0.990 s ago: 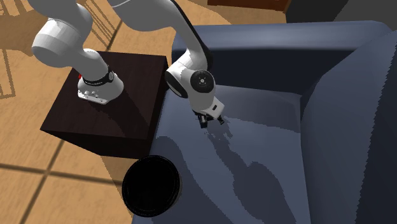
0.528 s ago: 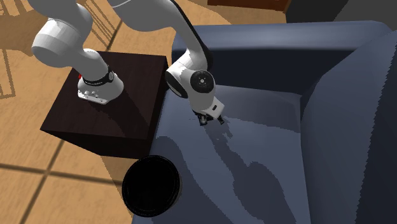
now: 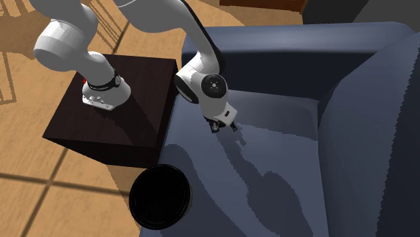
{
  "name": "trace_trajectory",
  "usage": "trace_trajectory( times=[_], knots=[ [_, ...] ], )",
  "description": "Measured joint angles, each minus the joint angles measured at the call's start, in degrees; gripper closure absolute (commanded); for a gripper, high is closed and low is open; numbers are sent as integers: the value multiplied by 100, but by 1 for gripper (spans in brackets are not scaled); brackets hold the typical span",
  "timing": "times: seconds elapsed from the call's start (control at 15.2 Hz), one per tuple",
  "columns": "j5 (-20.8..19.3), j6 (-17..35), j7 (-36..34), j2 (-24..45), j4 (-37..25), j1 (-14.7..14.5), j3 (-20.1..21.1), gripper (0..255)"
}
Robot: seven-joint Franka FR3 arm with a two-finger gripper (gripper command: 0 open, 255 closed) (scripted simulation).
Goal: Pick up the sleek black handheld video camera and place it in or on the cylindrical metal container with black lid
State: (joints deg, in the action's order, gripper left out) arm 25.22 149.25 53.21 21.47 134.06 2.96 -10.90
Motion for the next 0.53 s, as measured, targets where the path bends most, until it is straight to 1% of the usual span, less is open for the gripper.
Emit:
trace_trajectory(
  times=[0.53],
  knots=[
    [-392,-439,-328,-574,94,-134,-216,255]
  ],
)
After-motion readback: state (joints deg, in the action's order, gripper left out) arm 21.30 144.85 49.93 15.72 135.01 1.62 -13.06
